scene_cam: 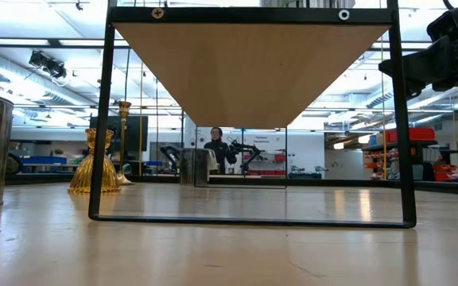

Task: Pick & Place candle stick holders
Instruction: Put the candle holder on the shelf aligned with the other candle holder

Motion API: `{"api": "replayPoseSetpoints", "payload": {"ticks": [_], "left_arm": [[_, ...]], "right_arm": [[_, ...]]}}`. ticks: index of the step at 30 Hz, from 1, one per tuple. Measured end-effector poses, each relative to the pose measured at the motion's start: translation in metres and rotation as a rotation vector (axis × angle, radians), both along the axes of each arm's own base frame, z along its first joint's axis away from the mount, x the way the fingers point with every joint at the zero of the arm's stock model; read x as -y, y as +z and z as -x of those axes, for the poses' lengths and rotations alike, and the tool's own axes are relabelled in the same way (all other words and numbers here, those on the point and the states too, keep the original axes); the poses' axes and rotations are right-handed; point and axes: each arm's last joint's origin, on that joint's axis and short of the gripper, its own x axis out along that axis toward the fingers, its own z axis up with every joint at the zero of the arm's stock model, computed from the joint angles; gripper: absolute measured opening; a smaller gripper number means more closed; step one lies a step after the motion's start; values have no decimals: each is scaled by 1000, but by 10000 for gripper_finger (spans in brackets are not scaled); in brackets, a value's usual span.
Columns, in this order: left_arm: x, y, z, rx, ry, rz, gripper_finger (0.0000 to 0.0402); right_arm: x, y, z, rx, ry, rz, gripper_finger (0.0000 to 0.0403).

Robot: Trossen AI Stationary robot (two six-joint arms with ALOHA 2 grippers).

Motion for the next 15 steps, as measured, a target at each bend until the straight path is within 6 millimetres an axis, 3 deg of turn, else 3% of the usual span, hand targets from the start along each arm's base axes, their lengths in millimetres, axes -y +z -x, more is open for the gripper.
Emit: {"api": "replayPoseSetpoints", "payload": {"ticks": [6, 15], "left_arm": [[0, 24, 3, 40, 5, -12, 10], [0, 27, 0, 20, 5, -14, 10]], "right_arm": [[0, 0, 0, 0, 0, 0, 27], [0, 0, 0, 0, 0, 0, 27]]}}
